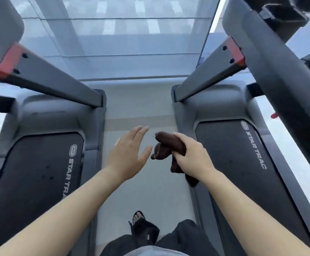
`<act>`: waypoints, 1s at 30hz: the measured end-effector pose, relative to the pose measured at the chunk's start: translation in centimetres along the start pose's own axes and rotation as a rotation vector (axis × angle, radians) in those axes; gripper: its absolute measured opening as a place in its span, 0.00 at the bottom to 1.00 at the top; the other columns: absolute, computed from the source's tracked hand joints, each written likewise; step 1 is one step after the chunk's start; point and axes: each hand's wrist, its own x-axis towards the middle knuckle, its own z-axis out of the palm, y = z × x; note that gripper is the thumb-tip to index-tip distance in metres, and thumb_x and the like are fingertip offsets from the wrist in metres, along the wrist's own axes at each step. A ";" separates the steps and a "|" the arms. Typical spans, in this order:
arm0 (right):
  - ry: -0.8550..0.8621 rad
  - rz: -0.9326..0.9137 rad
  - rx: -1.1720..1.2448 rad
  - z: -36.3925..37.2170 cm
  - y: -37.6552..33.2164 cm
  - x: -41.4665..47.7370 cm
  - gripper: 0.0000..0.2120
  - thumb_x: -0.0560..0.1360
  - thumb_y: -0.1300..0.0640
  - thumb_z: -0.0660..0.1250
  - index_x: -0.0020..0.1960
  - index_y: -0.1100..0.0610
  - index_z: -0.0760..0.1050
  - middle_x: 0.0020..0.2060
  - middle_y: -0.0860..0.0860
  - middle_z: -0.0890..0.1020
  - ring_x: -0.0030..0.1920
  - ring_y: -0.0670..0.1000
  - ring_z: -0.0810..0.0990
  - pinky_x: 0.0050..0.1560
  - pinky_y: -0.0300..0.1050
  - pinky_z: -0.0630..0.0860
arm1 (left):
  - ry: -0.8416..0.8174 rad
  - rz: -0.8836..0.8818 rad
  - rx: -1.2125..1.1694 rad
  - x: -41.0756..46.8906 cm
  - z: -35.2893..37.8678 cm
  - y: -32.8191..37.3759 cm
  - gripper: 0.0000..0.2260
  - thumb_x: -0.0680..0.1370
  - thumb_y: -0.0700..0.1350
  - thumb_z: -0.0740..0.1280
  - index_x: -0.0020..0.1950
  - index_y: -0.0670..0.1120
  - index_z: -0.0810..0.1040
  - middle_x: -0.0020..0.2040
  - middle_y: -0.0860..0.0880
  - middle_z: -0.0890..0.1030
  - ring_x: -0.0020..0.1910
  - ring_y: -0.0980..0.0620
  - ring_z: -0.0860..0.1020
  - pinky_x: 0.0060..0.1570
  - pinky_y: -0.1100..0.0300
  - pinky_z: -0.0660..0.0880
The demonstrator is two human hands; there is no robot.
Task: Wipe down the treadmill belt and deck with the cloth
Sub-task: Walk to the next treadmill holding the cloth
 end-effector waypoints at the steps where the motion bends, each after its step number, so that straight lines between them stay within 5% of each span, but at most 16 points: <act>1: 0.009 0.016 -0.003 0.2 0.2 0.6 0.26 0.71 0.58 0.64 0.53 0.27 0.61 0.36 0.29 0.75 0.39 0.39 0.76 0.38 0.38 0.69 | -0.029 0.007 -0.005 1.0 0.4 -0.3 0.25 0.79 0.54 0.57 0.75 0.51 0.58 0.74 0.52 0.62 0.72 0.53 0.61 0.69 0.51 0.61; 3: 0.019 0.043 -0.016 0.3 0.9 1.9 0.28 0.72 0.58 0.63 0.54 0.26 0.60 0.38 0.30 0.75 0.39 0.36 0.75 0.37 0.34 0.68 | -0.081 0.021 -0.017 2.9 1.4 -0.5 0.25 0.79 0.54 0.57 0.75 0.51 0.59 0.74 0.53 0.63 0.72 0.53 0.61 0.69 0.52 0.62; 8: -0.028 0.132 -0.031 -0.2 4.3 5.5 0.26 0.71 0.58 0.60 0.59 0.29 0.65 0.46 0.42 0.79 0.43 0.44 0.79 0.40 0.41 0.74 | -0.188 0.071 0.009 7.6 4.4 -0.1 0.25 0.79 0.55 0.56 0.75 0.52 0.59 0.73 0.53 0.64 0.70 0.53 0.64 0.66 0.55 0.62; 10: -0.026 0.168 -0.012 -0.5 5.7 6.8 0.26 0.71 0.59 0.59 0.58 0.30 0.67 0.46 0.41 0.79 0.40 0.40 0.79 0.36 0.33 0.72 | -0.215 0.073 0.044 9.0 5.5 -0.1 0.24 0.79 0.55 0.56 0.74 0.51 0.59 0.72 0.53 0.65 0.69 0.51 0.66 0.66 0.55 0.63; 14: -0.002 0.242 0.017 -1.1 8.1 9.3 0.24 0.71 0.58 0.61 0.60 0.34 0.68 0.50 0.42 0.78 0.47 0.46 0.78 0.45 0.45 0.73 | -0.257 0.062 0.107 11.6 7.0 -0.2 0.24 0.79 0.55 0.57 0.74 0.51 0.61 0.71 0.52 0.66 0.67 0.50 0.67 0.64 0.54 0.65; 20: 0.027 0.325 0.027 -1.8 9.0 13.9 0.23 0.71 0.57 0.62 0.59 0.34 0.69 0.52 0.40 0.77 0.49 0.46 0.76 0.49 0.45 0.71 | -0.289 0.130 0.161 17.4 7.3 -1.2 0.24 0.78 0.55 0.57 0.74 0.51 0.61 0.71 0.51 0.67 0.67 0.50 0.67 0.64 0.51 0.65; 30: 0.179 0.439 0.078 0.5 10.5 24.3 0.19 0.71 0.57 0.60 0.56 0.35 0.71 0.47 0.41 0.78 0.41 0.38 0.78 0.40 0.41 0.72 | -0.355 0.496 0.327 32.8 10.3 -5.3 0.25 0.78 0.57 0.55 0.74 0.52 0.58 0.72 0.50 0.65 0.70 0.49 0.65 0.67 0.49 0.62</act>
